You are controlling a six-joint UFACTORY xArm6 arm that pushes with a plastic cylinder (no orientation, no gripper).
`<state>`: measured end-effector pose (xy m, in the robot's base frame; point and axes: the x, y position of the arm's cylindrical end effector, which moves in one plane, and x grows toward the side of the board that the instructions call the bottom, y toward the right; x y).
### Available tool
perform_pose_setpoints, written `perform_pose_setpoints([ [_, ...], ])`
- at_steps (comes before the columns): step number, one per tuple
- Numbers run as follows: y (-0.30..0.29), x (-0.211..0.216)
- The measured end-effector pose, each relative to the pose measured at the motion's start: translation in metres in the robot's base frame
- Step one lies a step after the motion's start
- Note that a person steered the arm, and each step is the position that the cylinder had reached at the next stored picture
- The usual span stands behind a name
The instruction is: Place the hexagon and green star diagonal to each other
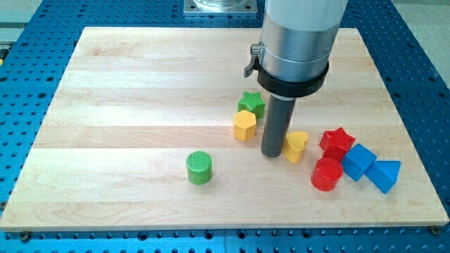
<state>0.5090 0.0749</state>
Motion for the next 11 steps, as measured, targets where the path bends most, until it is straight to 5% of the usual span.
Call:
perform_pose_setpoints([
  [4, -0.072, -0.012],
  [5, -0.083, -0.044],
  [8, 0.038, -0.093],
  [9, 0.039, -0.160],
  [11, 0.018, -0.106],
])
